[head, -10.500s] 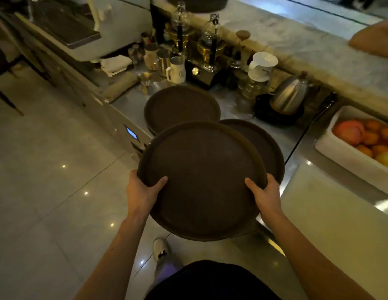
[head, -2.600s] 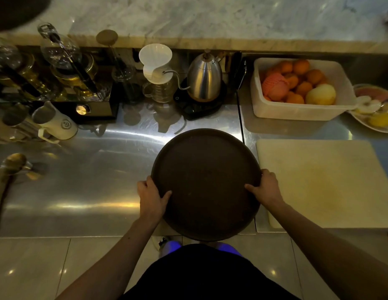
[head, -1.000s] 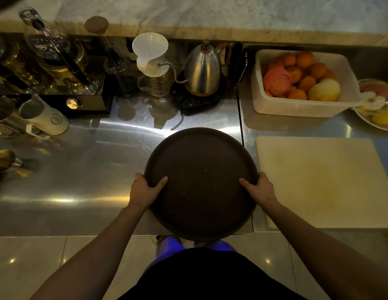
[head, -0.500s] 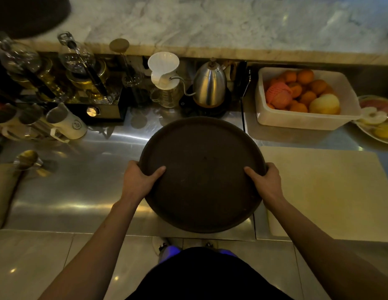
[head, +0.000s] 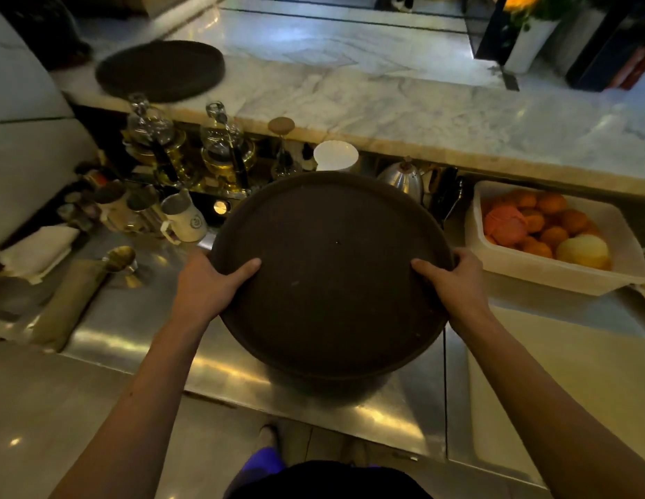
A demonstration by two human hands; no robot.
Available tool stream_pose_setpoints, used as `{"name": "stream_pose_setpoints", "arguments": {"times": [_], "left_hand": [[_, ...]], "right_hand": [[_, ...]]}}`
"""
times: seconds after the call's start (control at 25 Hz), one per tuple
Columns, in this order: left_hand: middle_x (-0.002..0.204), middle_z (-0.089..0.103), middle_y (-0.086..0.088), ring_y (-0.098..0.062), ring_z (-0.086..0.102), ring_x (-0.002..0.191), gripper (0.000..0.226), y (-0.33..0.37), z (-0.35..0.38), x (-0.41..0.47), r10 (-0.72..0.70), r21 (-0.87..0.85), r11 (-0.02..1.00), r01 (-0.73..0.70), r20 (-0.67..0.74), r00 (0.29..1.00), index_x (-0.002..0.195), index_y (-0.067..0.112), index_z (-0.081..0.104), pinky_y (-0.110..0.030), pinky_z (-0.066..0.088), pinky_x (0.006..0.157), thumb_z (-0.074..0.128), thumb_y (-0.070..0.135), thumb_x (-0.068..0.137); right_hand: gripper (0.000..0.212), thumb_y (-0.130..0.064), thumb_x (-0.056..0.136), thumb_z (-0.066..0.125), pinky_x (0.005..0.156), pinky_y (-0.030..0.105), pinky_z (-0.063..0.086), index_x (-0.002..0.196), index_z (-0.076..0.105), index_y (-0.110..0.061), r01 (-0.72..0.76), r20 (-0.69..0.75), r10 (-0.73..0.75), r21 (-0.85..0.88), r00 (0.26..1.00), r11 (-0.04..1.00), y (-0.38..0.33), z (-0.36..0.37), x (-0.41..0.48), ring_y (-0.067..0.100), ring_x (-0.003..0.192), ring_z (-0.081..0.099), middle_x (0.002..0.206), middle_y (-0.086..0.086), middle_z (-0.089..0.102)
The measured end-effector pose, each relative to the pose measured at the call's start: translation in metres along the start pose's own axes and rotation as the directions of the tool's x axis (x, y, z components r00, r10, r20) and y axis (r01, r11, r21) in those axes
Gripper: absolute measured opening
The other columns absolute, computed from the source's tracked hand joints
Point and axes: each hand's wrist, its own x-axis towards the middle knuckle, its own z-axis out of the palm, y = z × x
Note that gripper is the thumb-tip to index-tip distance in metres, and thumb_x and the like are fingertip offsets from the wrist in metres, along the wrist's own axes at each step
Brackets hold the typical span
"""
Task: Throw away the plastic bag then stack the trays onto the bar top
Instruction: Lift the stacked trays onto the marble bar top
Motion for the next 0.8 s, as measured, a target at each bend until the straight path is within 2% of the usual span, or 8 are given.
{"name": "stream_pose_setpoints", "arguments": {"times": [0.08, 0.2, 0.24, 0.4, 0.56, 0.64, 0.8], "left_hand": [[0.127, 0.059, -0.011, -0.031, 0.059, 0.113, 0.086, 0.003, -0.027, 0.008, -0.010, -0.009, 1.000, 0.010, -0.044, 0.999, 0.128, 0.008, 0.048, -0.042, 0.052, 0.085, 0.080, 0.055, 0.064], [0.126, 0.060, -0.008, -0.030, 0.061, 0.110, 0.102, 0.002, -0.073, 0.031, 0.009, -0.021, 1.000, -0.011, -0.054, 0.998, 0.130, 0.013, 0.048, -0.043, 0.054, 0.081, 0.075, 0.073, 0.051], [0.125, 0.061, -0.008, -0.029, 0.061, 0.108, 0.103, 0.001, -0.090, 0.041, 0.018, -0.032, 0.999, -0.020, -0.063, 0.998, 0.130, 0.014, 0.049, -0.043, 0.055, 0.080, 0.075, 0.074, 0.050], [0.128, 0.055, -0.009, -0.030, 0.058, 0.111, 0.087, -0.003, -0.161, 0.083, 0.040, -0.046, 0.998, -0.045, -0.105, 0.994, 0.130, 0.010, 0.043, -0.037, 0.048, 0.076, 0.080, 0.055, 0.065], [0.120, 0.062, -0.007, -0.027, 0.063, 0.099, 0.094, -0.010, -0.231, 0.130, 0.075, -0.026, 0.997, -0.077, -0.091, 0.993, 0.125, 0.012, 0.050, -0.039, 0.055, 0.069, 0.078, 0.068, 0.055], [0.116, 0.062, -0.009, -0.027, 0.061, 0.096, 0.091, -0.009, -0.260, 0.145, 0.084, -0.002, 0.996, -0.085, -0.110, 0.990, 0.126, 0.008, 0.050, -0.035, 0.050, 0.063, 0.078, 0.064, 0.059], [0.115, 0.060, -0.011, -0.031, 0.060, 0.099, 0.084, 0.001, -0.299, 0.172, 0.116, 0.038, 0.993, -0.112, -0.147, 0.982, 0.122, 0.006, 0.049, -0.046, 0.053, 0.077, 0.078, 0.060, 0.064]], "right_hand": [[0.055, -0.026, 0.079, 0.075, 0.078, 0.035, 0.054, 0.125, 0.048, -0.014, 0.040, 0.006, -0.040, -0.022, 0.999, 0.999, -0.025, 0.017, -0.004, 0.021, 0.101, 0.060, 0.112, 0.000, 0.057], [0.057, -0.028, 0.077, 0.078, 0.072, 0.029, 0.049, 0.125, 0.050, -0.015, 0.132, -0.010, -0.133, -0.044, 0.991, 0.990, -0.061, 0.051, -0.014, 0.020, 0.100, 0.059, 0.111, -0.001, 0.057], [0.060, -0.029, 0.076, 0.078, 0.074, 0.030, 0.048, 0.127, 0.050, -0.015, 0.157, -0.011, -0.158, -0.041, 0.987, 0.987, -0.073, 0.066, -0.018, 0.020, 0.101, 0.058, 0.113, -0.001, 0.057], [0.063, -0.029, 0.077, 0.077, 0.077, 0.033, 0.051, 0.131, 0.050, -0.015, 0.206, -0.014, -0.206, 0.007, 0.978, 0.979, -0.119, 0.132, -0.039, 0.021, 0.103, 0.059, 0.119, 0.002, 0.059], [0.055, -0.030, 0.077, 0.078, 0.075, 0.037, 0.056, 0.124, 0.057, -0.011, 0.232, -0.028, -0.232, 0.000, 0.972, 0.973, -0.165, 0.199, -0.054, 0.022, 0.095, 0.064, 0.110, 0.004, 0.064], [0.054, -0.030, 0.076, 0.078, 0.075, 0.036, 0.057, 0.123, 0.058, -0.010, 0.237, -0.026, -0.236, 0.011, 0.971, 0.972, -0.184, 0.225, -0.058, 0.022, 0.092, 0.065, 0.108, 0.004, 0.065], [0.055, -0.031, 0.077, 0.077, 0.085, 0.047, 0.057, 0.123, 0.055, -0.008, 0.249, -0.005, -0.249, 0.032, 0.969, 0.968, -0.216, 0.264, -0.052, 0.028, 0.097, 0.065, 0.112, 0.009, 0.064]]}}
